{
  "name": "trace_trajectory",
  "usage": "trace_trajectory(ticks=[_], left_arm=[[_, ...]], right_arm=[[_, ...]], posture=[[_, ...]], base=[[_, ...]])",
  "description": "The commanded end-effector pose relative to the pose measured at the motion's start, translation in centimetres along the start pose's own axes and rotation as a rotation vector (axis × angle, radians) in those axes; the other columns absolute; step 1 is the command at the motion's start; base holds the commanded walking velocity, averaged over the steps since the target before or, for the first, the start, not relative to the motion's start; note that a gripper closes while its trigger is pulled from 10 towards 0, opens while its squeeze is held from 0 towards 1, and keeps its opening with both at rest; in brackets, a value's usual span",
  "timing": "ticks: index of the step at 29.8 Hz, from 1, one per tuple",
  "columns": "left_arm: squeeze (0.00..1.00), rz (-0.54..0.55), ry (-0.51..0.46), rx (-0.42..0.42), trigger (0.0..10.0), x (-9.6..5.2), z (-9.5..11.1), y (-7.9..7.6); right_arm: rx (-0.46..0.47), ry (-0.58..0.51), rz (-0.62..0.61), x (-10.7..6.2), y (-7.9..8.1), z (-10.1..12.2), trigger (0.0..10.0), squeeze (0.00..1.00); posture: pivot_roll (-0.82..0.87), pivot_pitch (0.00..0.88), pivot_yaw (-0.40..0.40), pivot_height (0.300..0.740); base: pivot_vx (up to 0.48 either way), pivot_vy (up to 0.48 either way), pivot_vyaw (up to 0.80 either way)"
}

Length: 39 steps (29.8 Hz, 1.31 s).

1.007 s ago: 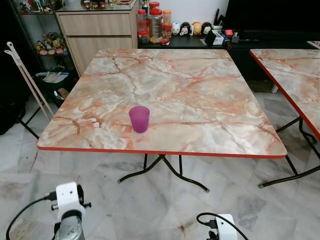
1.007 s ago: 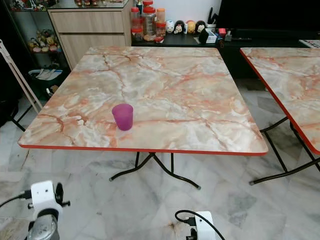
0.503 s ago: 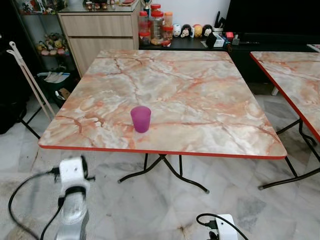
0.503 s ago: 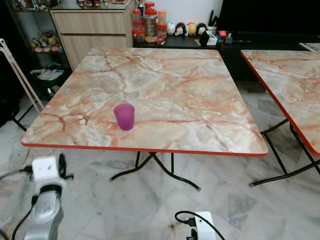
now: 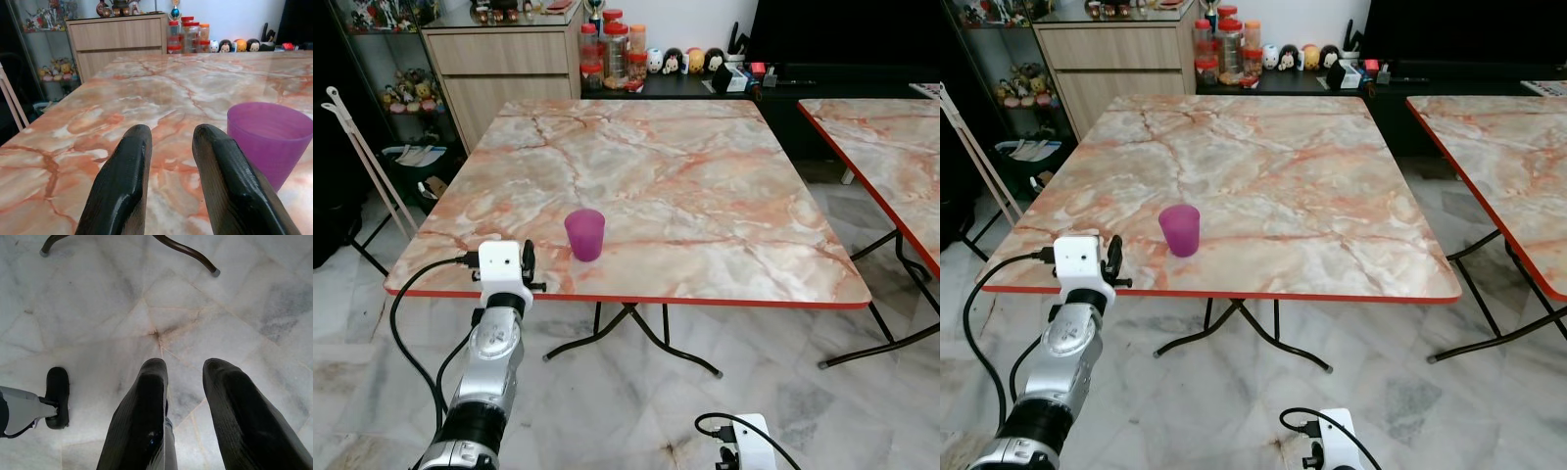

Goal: Setting the table

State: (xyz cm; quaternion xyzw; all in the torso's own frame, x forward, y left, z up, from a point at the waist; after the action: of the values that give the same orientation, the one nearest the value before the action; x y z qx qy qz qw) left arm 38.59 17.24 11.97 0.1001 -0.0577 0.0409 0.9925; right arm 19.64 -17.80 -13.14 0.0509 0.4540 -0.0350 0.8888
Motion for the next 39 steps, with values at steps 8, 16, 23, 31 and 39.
trace_trajectory(ticks=[8, 16, 23, 31, 39], left_arm=[[0.00, -0.048, -0.050, -0.037, 10.0, 2.1, 2.4, -2.2], [0.00, -0.051, -0.058, -0.044, 10.0, 2.2, 2.6, -2.4], [0.00, -0.044, -0.052, -0.040, 10.0, 2.1, 2.2, -2.1], [0.00, -0.035, -0.062, -0.041, 10.0, 2.3, 2.5, -1.8], [0.00, -0.021, -0.070, -0.046, 10.0, 2.4, 2.6, -1.4]], right_arm=[[0.044, -0.023, -0.017, 0.1, 0.0, 0.7, 10.0, 0.00], [0.078, -0.033, -0.018, 0.1, 0.1, 0.9, 10.0, 0.00], [0.075, -0.022, -0.029, 0.1, -0.1, 0.5, 10.0, 0.00], [0.060, -0.020, -0.027, 0.1, 0.0, 0.5, 10.0, 0.00], [0.095, 0.034, -0.081, -0.6, -1.4, -2.2, 10.0, 0.00]], posture=[[0.02, 0.000, 0.014, 0.740], [0.01, 0.000, 0.021, 0.740], [0.01, 0.000, 0.021, 0.740], [0.02, 0.000, 0.017, 0.740], [0.01, 0.000, 0.017, 0.740]], base=[[0.000, 0.000, 0.00], [0.154, 0.000, 0.00], [0.245, 0.000, -0.28], [0.247, 0.000, 0.00], [0.247, 0.000, 0.00]])
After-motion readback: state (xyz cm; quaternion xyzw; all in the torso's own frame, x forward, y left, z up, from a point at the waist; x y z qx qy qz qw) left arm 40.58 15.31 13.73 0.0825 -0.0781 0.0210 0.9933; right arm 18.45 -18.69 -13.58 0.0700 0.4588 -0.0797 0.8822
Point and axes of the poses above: a point about 5 cm out from each wrist's last joint towards the gripper, its own x axis pointing out of the wrist towards the gripper, its own z axis along the axis of the wrist's last joint, y = z × x, the point moved 5 cm from there along x, pointing out of the wrist towards the gripper, and after that the axes turned 10 degrees about x, right-handed, at the moved point
